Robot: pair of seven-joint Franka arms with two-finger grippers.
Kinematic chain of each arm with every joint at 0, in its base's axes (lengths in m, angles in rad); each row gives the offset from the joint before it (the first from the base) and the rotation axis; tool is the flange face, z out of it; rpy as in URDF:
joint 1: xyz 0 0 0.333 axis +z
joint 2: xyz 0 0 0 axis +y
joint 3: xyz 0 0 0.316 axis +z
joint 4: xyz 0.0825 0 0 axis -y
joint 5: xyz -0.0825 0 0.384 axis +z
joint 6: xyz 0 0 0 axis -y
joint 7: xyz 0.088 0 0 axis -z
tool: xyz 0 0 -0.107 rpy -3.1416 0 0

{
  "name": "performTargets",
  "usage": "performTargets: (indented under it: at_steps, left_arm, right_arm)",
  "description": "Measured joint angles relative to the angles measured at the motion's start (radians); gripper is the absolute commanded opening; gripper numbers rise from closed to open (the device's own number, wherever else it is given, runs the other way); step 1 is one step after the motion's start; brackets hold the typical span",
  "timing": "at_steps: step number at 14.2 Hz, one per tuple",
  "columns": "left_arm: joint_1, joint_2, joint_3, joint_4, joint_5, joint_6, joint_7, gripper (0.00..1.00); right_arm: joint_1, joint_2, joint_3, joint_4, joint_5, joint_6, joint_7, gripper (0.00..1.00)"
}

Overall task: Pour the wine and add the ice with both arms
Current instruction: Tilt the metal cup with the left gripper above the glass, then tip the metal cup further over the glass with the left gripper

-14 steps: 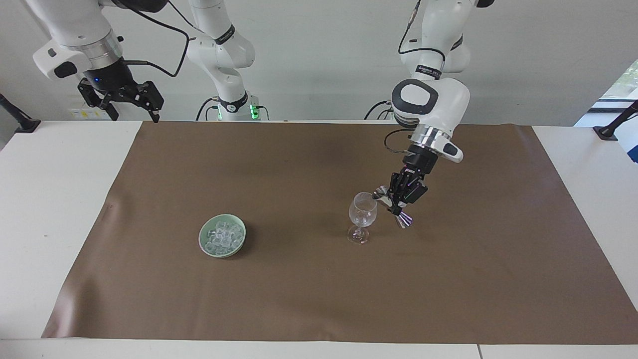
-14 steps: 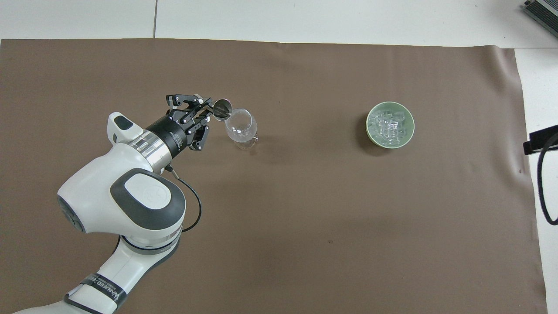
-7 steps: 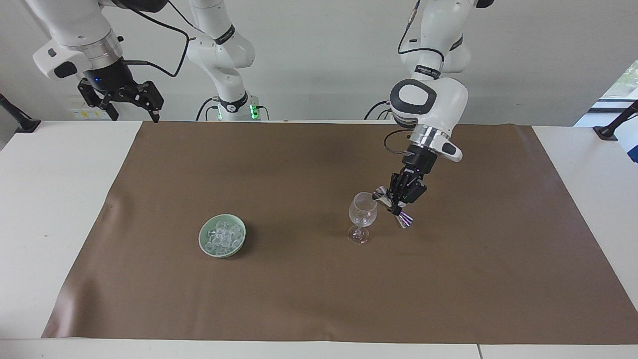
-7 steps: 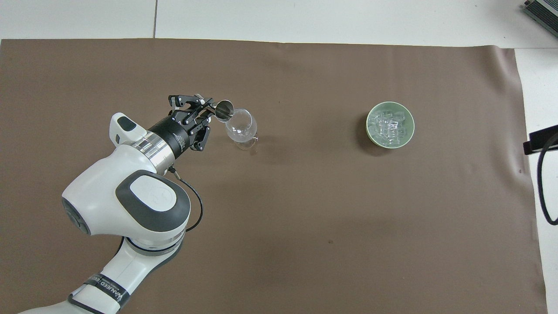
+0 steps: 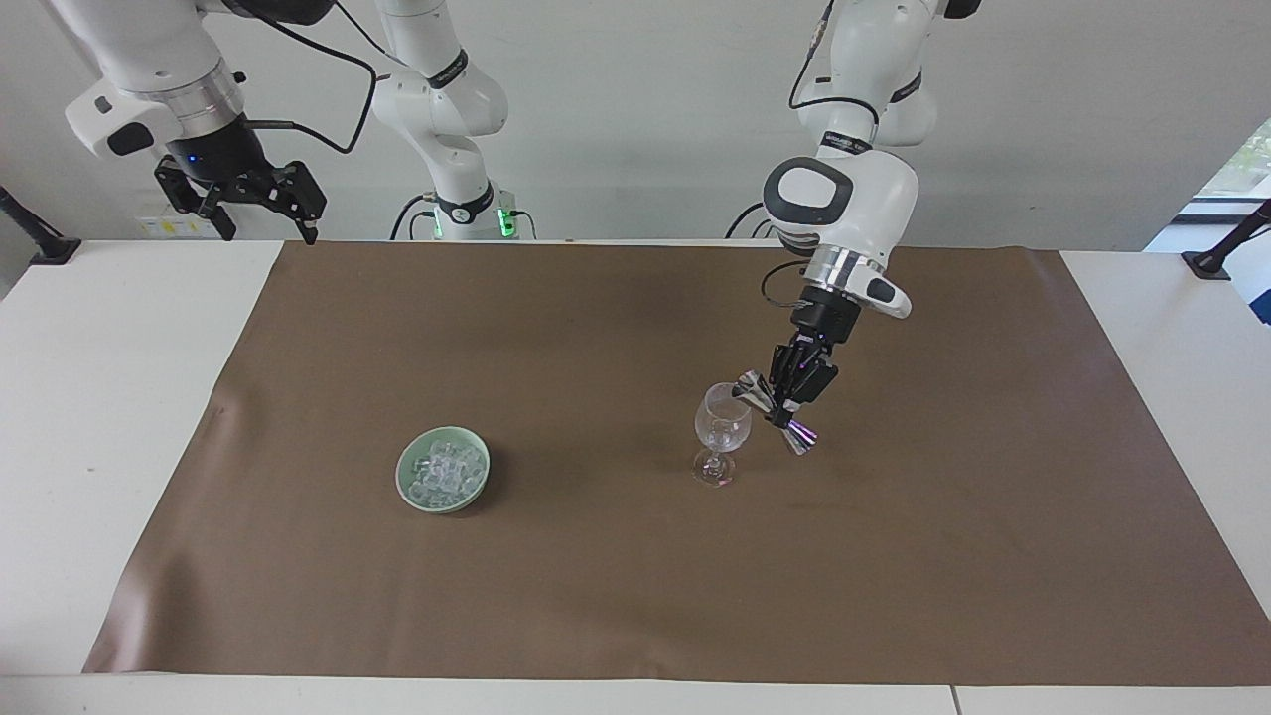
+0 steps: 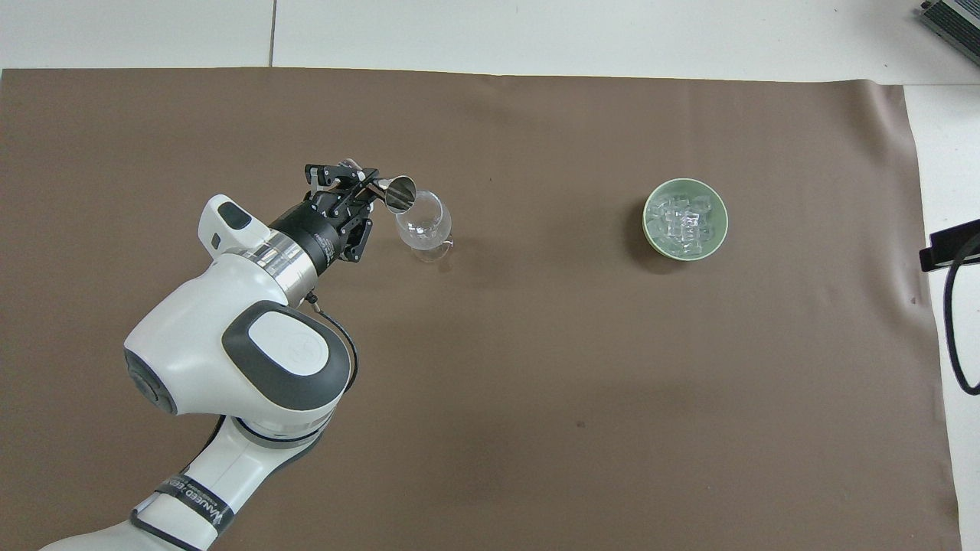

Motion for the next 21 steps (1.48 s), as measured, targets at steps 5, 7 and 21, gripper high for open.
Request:
performTargets:
  at_steps: [5,7,21]
  left_arm:
    - [-0.01,0.006,0.0,0.002,0.002,0.036,0.039,0.0]
    - [-0.018,0.007,-0.001,0.002,0.003,0.052,0.051,0.0]
    - [-0.036,0.018,0.0,0.007,0.018,0.108,0.15,0.0]
  right_arm:
    - [0.001,0.0,0.0,0.0,0.0,0.0,0.0,1.0]
    - [0.003,0.0,0.0,0.0,0.0,0.0,0.0,1.0]
    - [0.041,-0.025,0.003,-0.173,0.048,0.204,0.061,1.0]
